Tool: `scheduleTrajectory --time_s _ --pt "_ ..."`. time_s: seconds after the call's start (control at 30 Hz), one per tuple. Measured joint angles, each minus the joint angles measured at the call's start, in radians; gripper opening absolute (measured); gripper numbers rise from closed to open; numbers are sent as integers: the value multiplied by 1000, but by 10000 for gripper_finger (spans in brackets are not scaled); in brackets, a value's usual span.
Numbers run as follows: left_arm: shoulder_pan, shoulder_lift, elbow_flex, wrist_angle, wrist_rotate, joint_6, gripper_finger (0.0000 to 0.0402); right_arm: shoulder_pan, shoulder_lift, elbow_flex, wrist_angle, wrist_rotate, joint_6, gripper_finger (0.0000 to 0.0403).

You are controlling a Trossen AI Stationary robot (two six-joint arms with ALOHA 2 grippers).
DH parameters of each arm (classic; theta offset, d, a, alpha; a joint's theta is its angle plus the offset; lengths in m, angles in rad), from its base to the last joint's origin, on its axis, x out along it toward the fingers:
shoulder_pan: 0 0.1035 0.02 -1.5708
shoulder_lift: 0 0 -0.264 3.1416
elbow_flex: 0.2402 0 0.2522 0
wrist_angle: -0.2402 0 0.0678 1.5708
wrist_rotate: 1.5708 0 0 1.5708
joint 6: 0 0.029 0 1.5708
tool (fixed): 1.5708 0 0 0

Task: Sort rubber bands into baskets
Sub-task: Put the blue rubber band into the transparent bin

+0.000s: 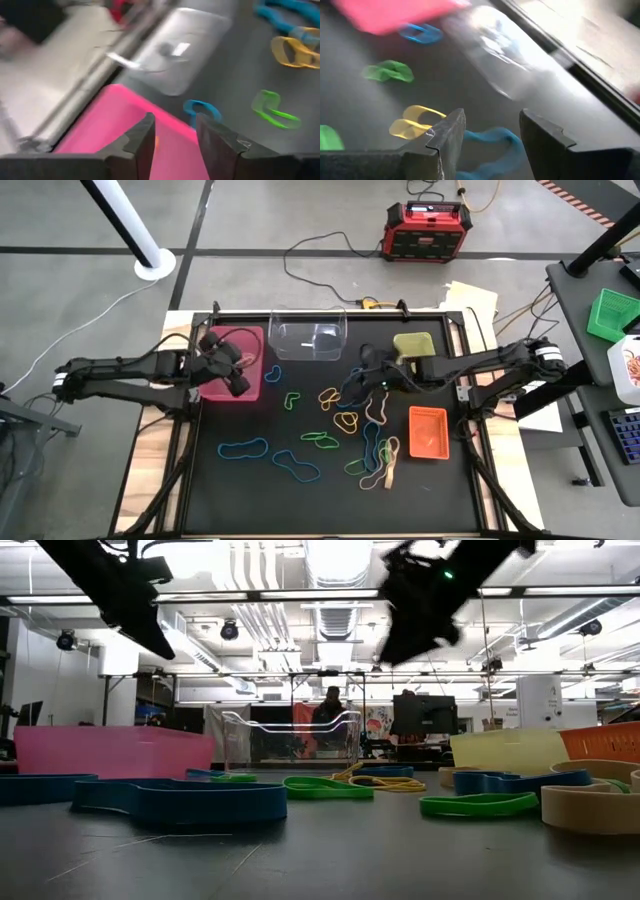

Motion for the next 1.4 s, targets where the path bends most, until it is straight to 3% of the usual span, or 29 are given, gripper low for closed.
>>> scheduleTrajectory --time_s 0.13,0.2,0.33,0.47,0.8,1.1,1.4 --pt "-31 4 -34 93 257 116 130 7 94 38 225 -124 -161 183" --pt "-42 35 -68 188 302 147 128 6 142 86 228 -130 -203 183" --pt "-44 133 -104 317 276 218 126 10 198 183 139 -131 -251 183" --pt "-39 264 -79 297 217 255 126 18 205 242 20 -131 -251 183" --pt "23 507 5 235 248 377 126 26 38 236 -180 -130 -191 183" --pt "65 666 88 216 248 388 125 35 -62 175 -186 -123 -172 183" --pt "113 740 118 152 249 386 125 34 -67 115 -184 -123 -164 183"
